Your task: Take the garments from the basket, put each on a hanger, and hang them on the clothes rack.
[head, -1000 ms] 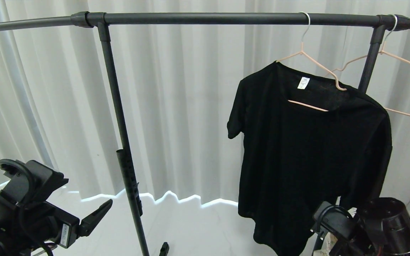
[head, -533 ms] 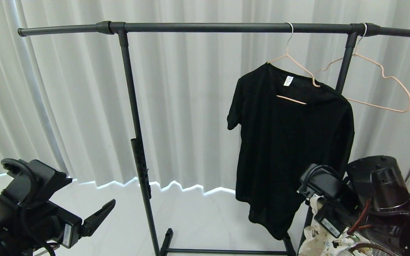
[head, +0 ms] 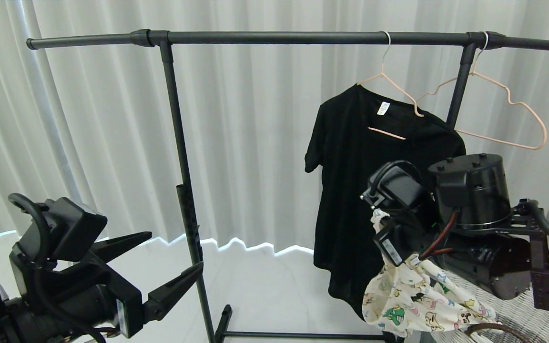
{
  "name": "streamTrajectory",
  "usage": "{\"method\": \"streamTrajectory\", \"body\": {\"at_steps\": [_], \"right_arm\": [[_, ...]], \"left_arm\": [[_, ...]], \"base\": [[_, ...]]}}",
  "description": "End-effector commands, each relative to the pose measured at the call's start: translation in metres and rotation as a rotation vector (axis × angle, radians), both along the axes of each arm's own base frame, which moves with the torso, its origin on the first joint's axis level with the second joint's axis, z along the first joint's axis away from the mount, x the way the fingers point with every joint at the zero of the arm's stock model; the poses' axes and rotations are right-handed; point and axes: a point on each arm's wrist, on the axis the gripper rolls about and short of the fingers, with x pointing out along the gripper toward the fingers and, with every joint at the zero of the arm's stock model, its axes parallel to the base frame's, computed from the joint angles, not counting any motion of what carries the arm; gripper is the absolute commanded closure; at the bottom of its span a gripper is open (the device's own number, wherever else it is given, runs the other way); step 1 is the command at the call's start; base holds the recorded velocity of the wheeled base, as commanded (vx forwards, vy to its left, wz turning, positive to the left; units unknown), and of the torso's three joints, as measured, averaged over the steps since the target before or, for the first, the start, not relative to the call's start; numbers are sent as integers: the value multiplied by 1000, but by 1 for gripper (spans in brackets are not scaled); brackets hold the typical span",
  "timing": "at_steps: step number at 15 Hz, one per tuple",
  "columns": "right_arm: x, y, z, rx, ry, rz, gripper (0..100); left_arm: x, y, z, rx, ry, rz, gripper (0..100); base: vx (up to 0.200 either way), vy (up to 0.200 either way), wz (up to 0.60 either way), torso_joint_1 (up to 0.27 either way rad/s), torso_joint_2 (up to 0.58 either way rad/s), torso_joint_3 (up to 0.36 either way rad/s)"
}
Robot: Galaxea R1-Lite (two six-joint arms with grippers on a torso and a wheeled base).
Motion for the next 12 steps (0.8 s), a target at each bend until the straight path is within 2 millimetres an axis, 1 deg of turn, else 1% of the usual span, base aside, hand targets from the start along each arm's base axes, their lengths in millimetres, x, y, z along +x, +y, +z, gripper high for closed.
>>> {"method": "streamTrajectory", "body": {"at_steps": [1, 3, 5, 8, 10, 12], "right_arm": [[3, 23, 8, 48, -15, 34, 100], [4, 41, 15, 112, -20, 52, 100], [4, 53, 20, 137, -31, 75, 100], [4, 70, 30, 170, -55, 105, 100], [4, 78, 34, 183, -64, 118, 100], [-2, 89, 35, 193, -67, 149, 100]], "left_arm": [[-3, -13, 1, -7, 8, -75, 0], [-4, -26, 2, -87, 71, -118, 0], [0, -33, 0, -141, 136, -111, 0], [4, -39, -5, -131, 167, -116, 0], [6, -41, -9, -120, 184, -117, 0], [9, -43, -13, -108, 202, -111, 0]], "base": [[0, 0, 0, 0, 0, 0], [0, 0, 0, 0, 0, 0], [0, 0, 0, 0, 0, 0], [0, 0, 0, 0, 0, 0], [0, 0, 0, 0, 0, 0], [0, 0, 0, 0, 0, 0]]}}
